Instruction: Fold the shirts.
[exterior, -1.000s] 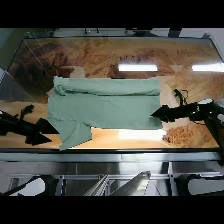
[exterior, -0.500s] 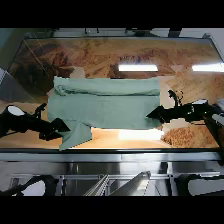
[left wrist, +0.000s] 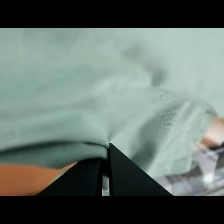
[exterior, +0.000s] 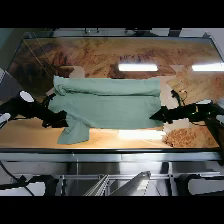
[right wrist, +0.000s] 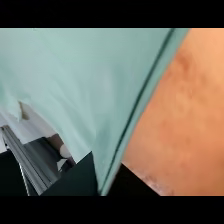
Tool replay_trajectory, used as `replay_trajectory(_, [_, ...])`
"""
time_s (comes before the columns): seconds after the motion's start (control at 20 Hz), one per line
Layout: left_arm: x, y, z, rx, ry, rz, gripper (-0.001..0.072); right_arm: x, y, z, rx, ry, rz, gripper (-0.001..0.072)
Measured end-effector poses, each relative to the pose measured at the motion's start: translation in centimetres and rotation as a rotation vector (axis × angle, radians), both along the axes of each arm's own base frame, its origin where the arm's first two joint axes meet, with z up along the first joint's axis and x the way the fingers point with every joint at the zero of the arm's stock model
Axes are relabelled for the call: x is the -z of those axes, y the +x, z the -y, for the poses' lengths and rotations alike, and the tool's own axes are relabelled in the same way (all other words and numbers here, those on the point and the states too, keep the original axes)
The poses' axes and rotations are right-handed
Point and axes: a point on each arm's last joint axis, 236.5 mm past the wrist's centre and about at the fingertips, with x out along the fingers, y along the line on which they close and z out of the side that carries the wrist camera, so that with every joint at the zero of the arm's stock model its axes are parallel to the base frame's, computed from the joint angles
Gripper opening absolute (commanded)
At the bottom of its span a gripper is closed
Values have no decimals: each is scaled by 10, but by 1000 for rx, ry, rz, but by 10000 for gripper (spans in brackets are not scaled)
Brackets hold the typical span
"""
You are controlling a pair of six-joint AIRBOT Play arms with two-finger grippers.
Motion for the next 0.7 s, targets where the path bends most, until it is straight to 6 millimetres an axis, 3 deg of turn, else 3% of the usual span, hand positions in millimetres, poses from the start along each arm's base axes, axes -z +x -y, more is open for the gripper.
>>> replay_trajectory(0.15, [-19,-30,-21,6,25,-56,24,-4,-7,34,49,-14,-34,18])
replay_trajectory(0.25, [-25,-48,-28,-21,23,-79,26,-8,-12,46,65,-4,-51,18])
replay_trajectory(0.45, [-31,-76,-32,-26,20,-96,26,-17,-15,44,62,35,-61,18])
replay_trajectory(0.55, [-44,-64,-26,-24,-13,-27,26,-28,-7,35,76,77,-39,18])
replay_trajectory(0.7, [-81,-15,-19,-34,-69,153,26,-46,15,24,78,110,31,18])
